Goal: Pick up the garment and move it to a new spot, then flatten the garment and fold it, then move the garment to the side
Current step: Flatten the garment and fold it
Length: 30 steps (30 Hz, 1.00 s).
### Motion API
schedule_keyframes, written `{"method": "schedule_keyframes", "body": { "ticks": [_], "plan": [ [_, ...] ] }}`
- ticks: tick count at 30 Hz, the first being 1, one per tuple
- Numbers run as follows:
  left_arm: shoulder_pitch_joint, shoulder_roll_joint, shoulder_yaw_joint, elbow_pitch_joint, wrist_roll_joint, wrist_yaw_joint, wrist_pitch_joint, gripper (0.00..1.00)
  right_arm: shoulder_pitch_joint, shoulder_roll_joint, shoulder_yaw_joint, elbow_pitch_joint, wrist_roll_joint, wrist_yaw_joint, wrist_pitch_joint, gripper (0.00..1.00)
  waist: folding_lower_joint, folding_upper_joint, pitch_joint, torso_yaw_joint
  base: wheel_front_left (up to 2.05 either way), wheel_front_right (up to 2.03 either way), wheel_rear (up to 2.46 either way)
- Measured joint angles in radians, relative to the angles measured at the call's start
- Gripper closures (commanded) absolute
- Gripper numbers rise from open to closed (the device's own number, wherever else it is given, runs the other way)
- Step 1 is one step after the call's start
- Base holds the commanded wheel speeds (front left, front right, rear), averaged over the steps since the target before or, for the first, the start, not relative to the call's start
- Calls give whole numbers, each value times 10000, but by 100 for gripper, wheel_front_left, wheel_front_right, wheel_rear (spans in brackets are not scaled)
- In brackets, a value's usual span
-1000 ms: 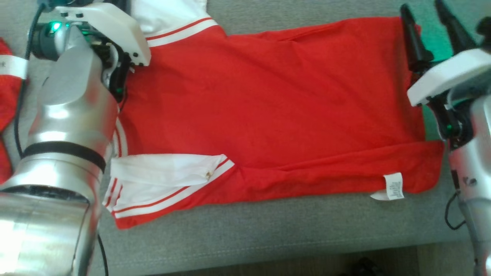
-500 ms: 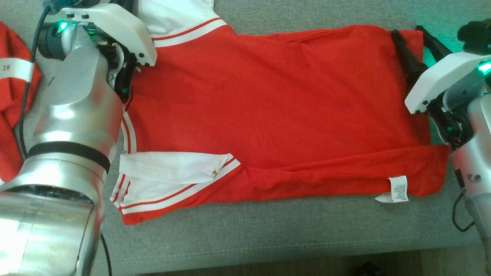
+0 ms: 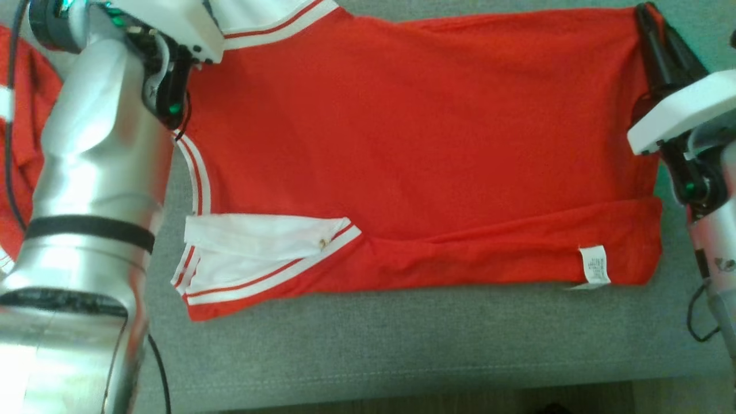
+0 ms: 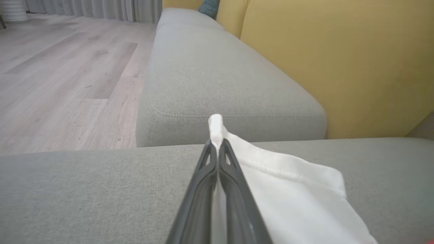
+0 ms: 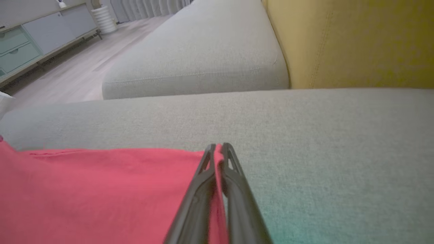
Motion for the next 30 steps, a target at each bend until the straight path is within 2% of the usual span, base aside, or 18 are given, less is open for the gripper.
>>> {"method": "schedule_keyframes", "body": {
  "ticks": [9, 19, 25, 30],
  "plan": [
    [2140, 303, 704, -2656, -196, -15, -2, 100, 324, -56, -59, -533, -144, 0, -523, 100, 0, 0, -239, 26, 0, 0, 0],
    [5994, 393, 1202, -6888, 182, -13, -17, 100, 2481, -4, -349, -1685, 50, 0, -890, 100, 0, 0, -570, 107, 0, 0, 0],
    [8173, 393, 1172, -7937, 88, 121, 29, 100, 3444, 215, -569, -2142, 88, 0, -872, 100, 0, 0, -781, 36, 0, 0, 0],
    [9190, 389, 1200, -8333, -259, 249, 430, 100, 4166, 485, -878, -2545, 54, 0, -859, 100, 0, 0, -828, 53, 0, 0, 0]
  ]
}}
